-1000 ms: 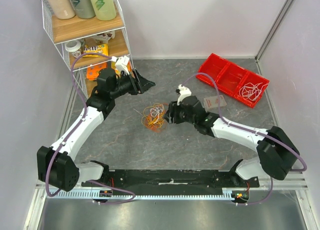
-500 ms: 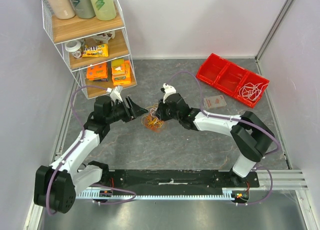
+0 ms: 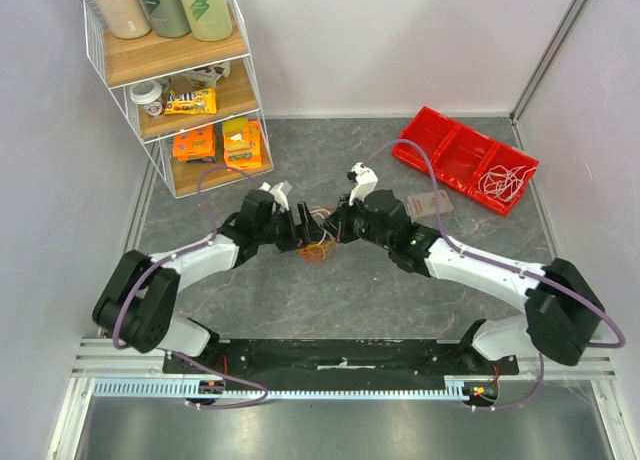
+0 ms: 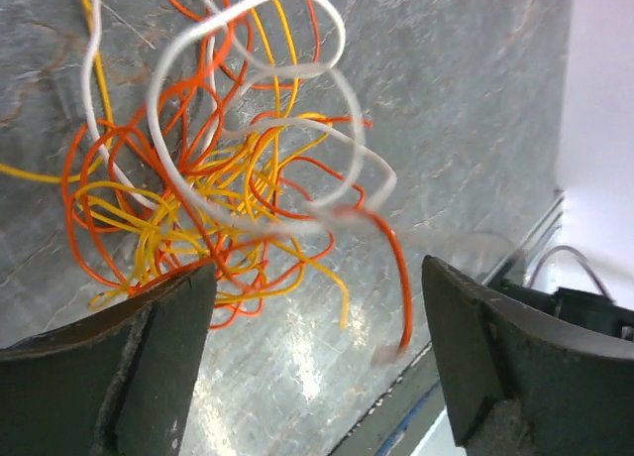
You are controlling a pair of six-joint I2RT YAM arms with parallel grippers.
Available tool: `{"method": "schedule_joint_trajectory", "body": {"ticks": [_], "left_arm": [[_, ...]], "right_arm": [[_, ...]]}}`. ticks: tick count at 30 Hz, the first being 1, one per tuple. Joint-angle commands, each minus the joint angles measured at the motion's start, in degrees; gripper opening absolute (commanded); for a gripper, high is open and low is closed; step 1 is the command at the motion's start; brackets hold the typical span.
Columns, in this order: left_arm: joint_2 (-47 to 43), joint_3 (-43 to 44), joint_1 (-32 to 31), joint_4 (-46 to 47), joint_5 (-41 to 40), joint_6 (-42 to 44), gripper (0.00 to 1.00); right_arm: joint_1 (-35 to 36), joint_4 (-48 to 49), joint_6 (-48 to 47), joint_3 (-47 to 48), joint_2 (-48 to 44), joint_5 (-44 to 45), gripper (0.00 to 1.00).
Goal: Untangle the cables
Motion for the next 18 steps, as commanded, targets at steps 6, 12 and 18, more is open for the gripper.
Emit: {"method": "schedule_joint_trajectory", "body": {"ticks": [6, 12, 18], "left_arm": [[9.21, 2.74, -1.93, -2.04, -12.42, 2.58, 0.48], [4.47, -1.48, -1.06, -2.3, -16.11, 2.67, 0.1], [-1.77, -5.96, 2.02, -2.13, -17.43, 2.58, 0.02]], "right_arm": [[0.53, -6.79, 2.06, 9.76, -15.96, -5.25, 0.0], [0.62, -18.76, -3.47, 29.62, -21.25, -1.91, 0.0], [0.53, -25.17, -9.18, 44.22, -23.71, 3.53, 0.0]]}}
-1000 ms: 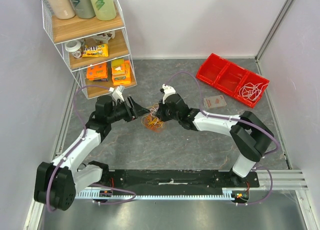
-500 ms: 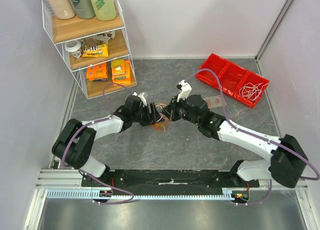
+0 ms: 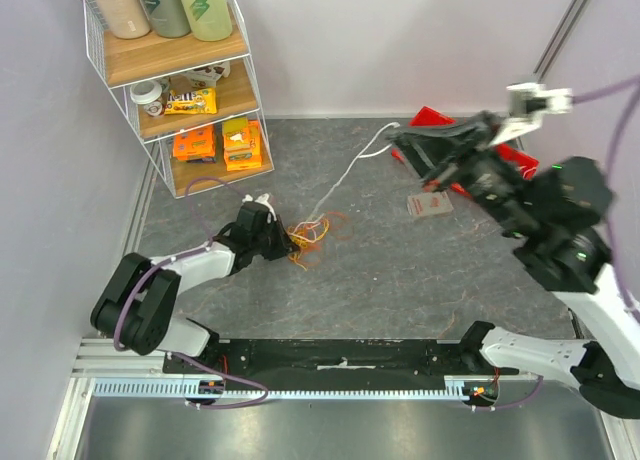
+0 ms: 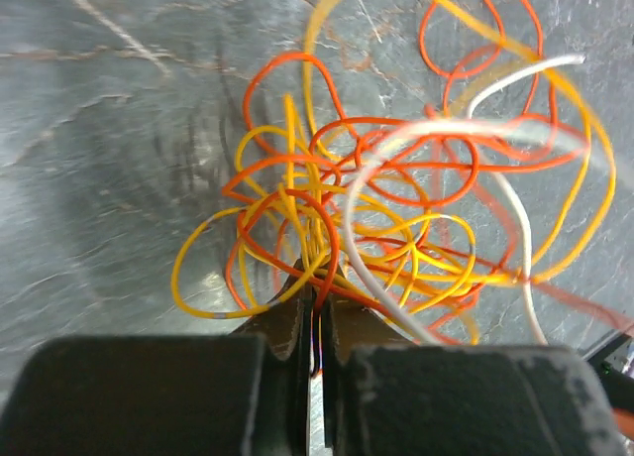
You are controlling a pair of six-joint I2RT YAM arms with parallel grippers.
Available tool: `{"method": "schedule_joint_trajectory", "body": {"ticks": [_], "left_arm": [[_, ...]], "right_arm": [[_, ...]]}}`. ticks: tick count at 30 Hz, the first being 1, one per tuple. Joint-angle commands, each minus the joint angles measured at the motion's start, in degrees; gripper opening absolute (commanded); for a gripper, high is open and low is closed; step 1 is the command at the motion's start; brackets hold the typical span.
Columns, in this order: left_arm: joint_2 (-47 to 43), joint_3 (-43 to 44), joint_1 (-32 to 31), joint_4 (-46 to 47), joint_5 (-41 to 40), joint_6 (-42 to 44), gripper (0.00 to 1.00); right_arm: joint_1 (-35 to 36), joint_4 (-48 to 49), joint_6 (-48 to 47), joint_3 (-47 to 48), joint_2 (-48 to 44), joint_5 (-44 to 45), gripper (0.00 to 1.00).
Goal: Untangle the cables
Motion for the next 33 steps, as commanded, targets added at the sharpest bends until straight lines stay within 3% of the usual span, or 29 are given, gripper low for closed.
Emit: {"method": "schedule_joint_trajectory", "body": {"ticks": [1, 6, 11, 19, 26, 33], "left_arm": [[-5.21, -3.01, 3.2, 0.17, -2.9, 1.09, 0.02], [-8.2, -4.77, 8.21, -1.85, -0.97, -1.45, 0.02], [-11.36, -5.92, 11.99, -3.78, -0.17, -5.49, 0.02], [-19.09, -4.16, 15.33, -15.11, -12.1, -5.85, 0.01], [-27.36, -4.43, 18.23, -20.3, -18.62, -7.52, 0.02], [-29.74, -2.58, 19.12, -23.65, -20.92, -6.47, 0.02]], "right_arm": [[0.27, -6.58, -6.55, 8.85, -2.44, 6.27, 0.0], [0.18, -9.92, -11.73, 9.13, -7.01, 16.37, 0.0], [0.18, -9.92, -16.65, 2.28, -18.25, 30.35, 0.0], [0.18, -21.08, -21.5, 3.05, -25.11, 42.57, 0.0], [0.18, -30.92, -22.38, 8.68, -23.99, 41.09, 0.0], [0.18, -30.84, -21.94, 7.28, -23.11, 38.9, 0.0]]}}
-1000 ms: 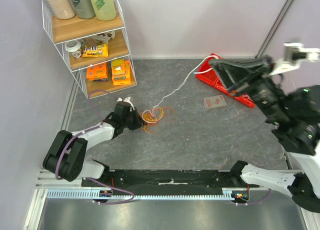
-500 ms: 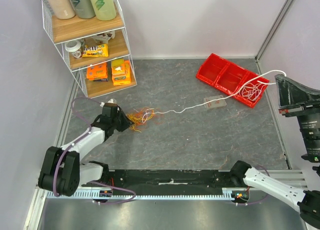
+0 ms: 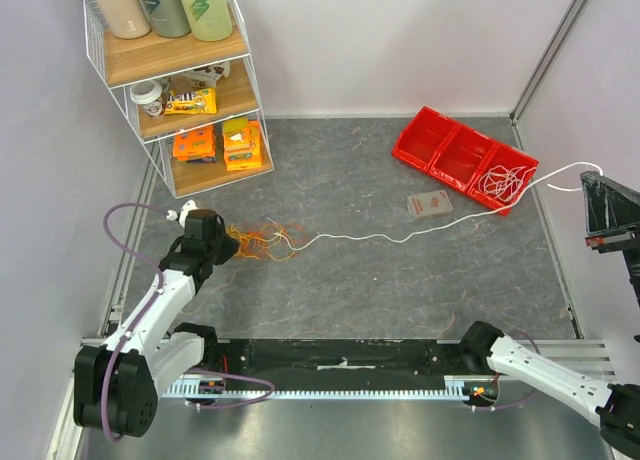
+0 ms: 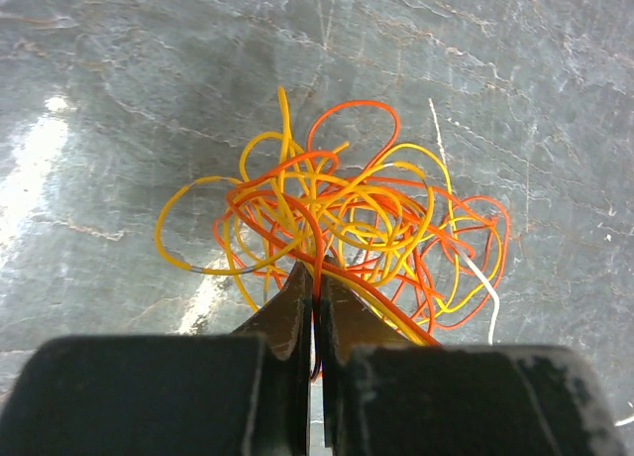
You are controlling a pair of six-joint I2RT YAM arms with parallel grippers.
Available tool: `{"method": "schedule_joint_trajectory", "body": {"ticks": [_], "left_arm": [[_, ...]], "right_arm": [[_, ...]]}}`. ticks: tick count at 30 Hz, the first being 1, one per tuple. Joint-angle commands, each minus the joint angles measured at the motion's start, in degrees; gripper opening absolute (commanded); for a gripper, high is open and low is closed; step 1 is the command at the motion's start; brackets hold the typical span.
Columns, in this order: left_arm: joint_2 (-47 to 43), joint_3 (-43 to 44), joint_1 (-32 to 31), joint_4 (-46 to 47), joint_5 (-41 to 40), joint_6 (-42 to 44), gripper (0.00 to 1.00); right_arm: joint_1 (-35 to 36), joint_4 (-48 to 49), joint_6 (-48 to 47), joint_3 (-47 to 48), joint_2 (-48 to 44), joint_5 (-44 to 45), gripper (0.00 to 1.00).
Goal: Untangle the cables
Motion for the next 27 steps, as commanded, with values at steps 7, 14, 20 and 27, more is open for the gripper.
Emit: {"method": "schedule_joint_trajectory", "body": {"ticks": [7, 14, 20, 27], "left_arm": [[-4.5, 2.71, 2.14, -3.9, -6.74, 0.86, 0.02], [-6.35, 2.27, 3.9, -4.51, -7.18, 0.6, 0.02], [-7.76, 2.71, 4.51, -5.48, -8.68, 1.48, 0.02], [-8.99, 4.11, 5.13, -7.33, -11.13, 2.54, 0.02]], "right_arm": [[0.18, -1.41, -3.08, 2.87, -0.25, 1.21, 0.0], [0.18, -9.48, -6.07, 16.15, 3.61, -2.32, 0.0], [0.18, -9.48, -6.25, 14.4, 2.47, -1.26, 0.0], [0.18, -10.09, -8.35, 14.12, 3.0, 3.12, 0.0]]}}
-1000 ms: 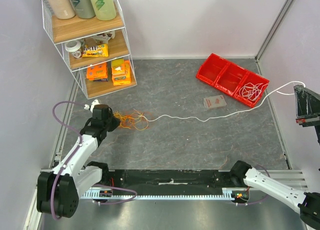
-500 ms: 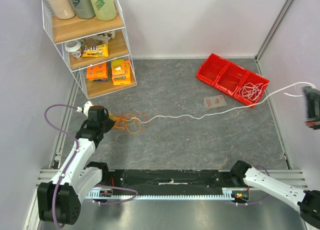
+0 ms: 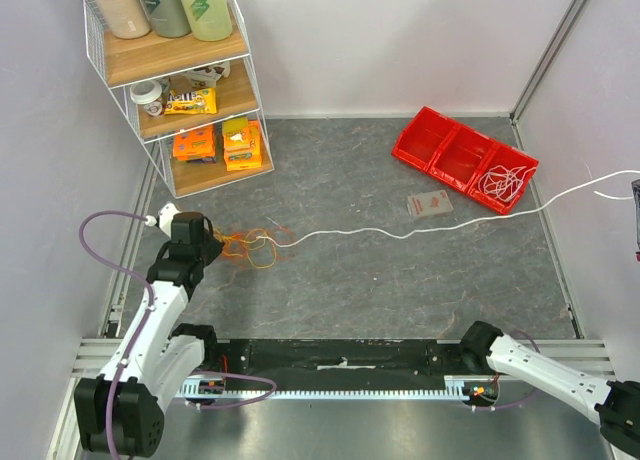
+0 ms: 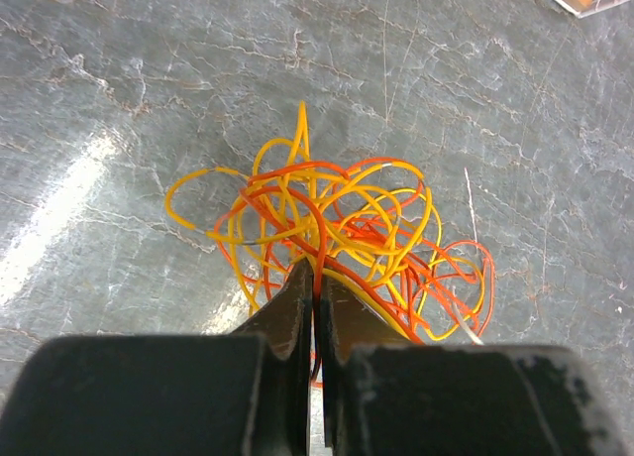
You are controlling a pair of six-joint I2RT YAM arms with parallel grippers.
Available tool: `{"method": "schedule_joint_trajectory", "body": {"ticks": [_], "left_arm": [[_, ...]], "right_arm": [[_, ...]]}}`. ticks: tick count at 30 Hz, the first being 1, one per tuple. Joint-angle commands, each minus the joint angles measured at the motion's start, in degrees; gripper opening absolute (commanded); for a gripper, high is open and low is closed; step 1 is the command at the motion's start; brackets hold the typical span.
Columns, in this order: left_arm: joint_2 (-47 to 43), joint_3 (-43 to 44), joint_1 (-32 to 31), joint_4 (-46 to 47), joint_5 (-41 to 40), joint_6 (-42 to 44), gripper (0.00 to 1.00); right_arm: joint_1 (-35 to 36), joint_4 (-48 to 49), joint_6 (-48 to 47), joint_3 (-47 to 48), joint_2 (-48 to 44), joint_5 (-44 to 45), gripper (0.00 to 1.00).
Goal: Untangle the cables
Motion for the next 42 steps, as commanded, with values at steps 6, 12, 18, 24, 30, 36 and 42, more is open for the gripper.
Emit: {"method": "schedule_joint_trajectory", "body": {"ticks": [6, 12, 18, 24, 30, 36, 42], "left_arm": [[-4.85, 3.79, 1.81, -2.75, -7.57, 2.54, 0.02], [-5.47, 4.58, 1.9, -4.33, -10.38, 2.89, 0.02], [-6.26, 4.76, 2.34, -4.77, -11.97, 2.8, 0.02], [-5.56, 4.59, 2.78, -3.9, -10.65, 3.24, 0.02], [-5.03, 5.02, 3.48, -5.12, -11.7, 2.89, 0.02], [-6.44, 7.57, 4.1, -5.3, -14.43, 5.7, 0.02], [-5.21, 7.58, 5.77, -1.8, -6.99, 6.66, 0.02]], "right_arm": [[0.18, -3.9, -4.85, 4.53, 1.92, 3.57, 0.0], [0.18, -4.79, -6.69, 5.76, 2.55, 6.55, 0.0], [0.18, -4.34, -9.33, 7.08, 1.58, 7.78, 0.0], [0.18, -3.56, -9.42, 5.6, 0.7, 7.63, 0.0], [0.18, -5.49, -12.23, 7.77, 1.93, 13.85, 0.0], [0.18, -8.12, -12.41, 11.48, 2.63, 12.45, 0.0], [0.18, -0.06, -7.58, -5.1, 1.49, 3.6, 0.0]]}}
